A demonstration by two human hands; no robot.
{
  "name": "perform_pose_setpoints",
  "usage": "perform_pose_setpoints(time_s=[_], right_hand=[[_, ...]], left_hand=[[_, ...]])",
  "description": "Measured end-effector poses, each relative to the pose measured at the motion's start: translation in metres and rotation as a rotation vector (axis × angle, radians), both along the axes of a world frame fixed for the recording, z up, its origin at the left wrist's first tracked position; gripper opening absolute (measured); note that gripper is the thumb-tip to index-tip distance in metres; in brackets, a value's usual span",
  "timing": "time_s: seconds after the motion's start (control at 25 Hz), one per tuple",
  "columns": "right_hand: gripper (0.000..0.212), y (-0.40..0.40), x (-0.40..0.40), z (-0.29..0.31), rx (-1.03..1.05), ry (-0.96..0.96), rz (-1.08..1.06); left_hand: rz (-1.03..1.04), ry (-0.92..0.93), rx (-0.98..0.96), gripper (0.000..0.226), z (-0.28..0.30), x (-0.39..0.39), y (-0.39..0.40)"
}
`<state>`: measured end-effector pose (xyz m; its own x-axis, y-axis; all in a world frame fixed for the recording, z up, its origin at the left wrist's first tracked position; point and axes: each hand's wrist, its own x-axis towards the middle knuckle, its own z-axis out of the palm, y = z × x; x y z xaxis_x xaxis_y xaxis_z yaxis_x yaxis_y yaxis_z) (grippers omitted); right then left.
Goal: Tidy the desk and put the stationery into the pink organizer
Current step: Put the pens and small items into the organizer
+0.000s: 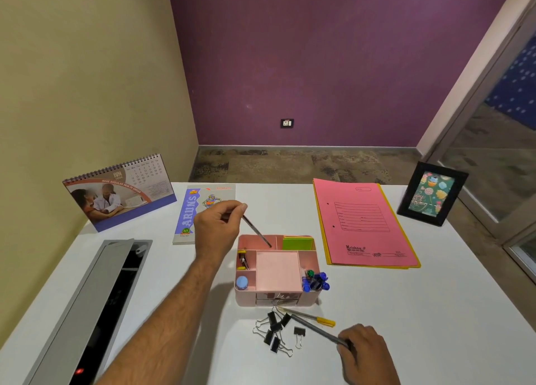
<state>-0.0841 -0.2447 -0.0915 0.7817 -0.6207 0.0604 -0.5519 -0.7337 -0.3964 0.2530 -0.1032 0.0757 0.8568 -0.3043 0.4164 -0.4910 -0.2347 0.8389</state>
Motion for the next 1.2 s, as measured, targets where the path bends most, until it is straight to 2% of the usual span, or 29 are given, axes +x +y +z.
perform_pose_setpoints(time_s=[0.12, 0.2, 0.32, 0.4, 0.52, 0.72, 0.8, 0.88, 0.96, 1.0, 1.08, 1.2], right_hand=[[0.02, -0.001, -0.001, -0.003, -0.017, -0.013, 0.021], [0.026, 0.002, -0.001, 0.0, -0.002, -0.028, 0.019], [0.029, 0.009, 0.0, 0.013, 0.126, -0.091, -0.091], [0.029, 0.011, 0.005, 0.024, 0.22, -0.231, -0.116], [0.031, 0.012, 0.02, 0.051, 0.269, -0.441, -0.131], [0.022, 0.025, 0.053, 0.106, 0.261, -0.624, -0.041], [0.022, 0.031, 0.069, 0.132, 0.271, -0.7, -0.012], [0.022, 0.035, 0.085, 0.153, 0.317, -0.759, -0.031], [0.021, 0.035, 0.099, 0.168, 0.366, -0.802, -0.07], [0.019, 0.035, 0.105, 0.173, 0.388, -0.819, -0.082], [0.017, 0.035, 0.112, 0.179, 0.411, -0.833, -0.091], [0.02, 0.036, 0.114, 0.182, 0.454, -0.832, -0.098]], left_hand=[[0.033, -0.038, 0.098, 0.013, -0.008, 0.004, -0.002], [0.009, -0.013, 0.177, 0.015, -0.016, 0.006, -0.004], [-0.03, 0.037, 0.325, 0.018, -0.029, 0.005, -0.006], [-0.019, 0.055, 0.399, 0.022, -0.035, 0.002, -0.006], [0.002, 0.076, 0.408, 0.025, -0.037, -0.003, -0.007], [0.147, -0.085, 0.617, 0.034, -0.027, -0.008, -0.004], [0.019, -0.162, 0.508, 0.033, -0.025, -0.014, -0.004], [-0.32, -0.223, 0.362, 0.036, -0.027, -0.022, -0.005], [-0.657, -0.215, 0.316, 0.038, -0.024, -0.041, -0.005], [-0.755, -0.212, 0.299, 0.038, -0.021, -0.051, -0.007], [-0.819, -0.241, 0.229, 0.035, -0.017, -0.069, -0.014], [-0.736, -0.347, 0.139, 0.024, -0.019, -0.08, -0.023]])
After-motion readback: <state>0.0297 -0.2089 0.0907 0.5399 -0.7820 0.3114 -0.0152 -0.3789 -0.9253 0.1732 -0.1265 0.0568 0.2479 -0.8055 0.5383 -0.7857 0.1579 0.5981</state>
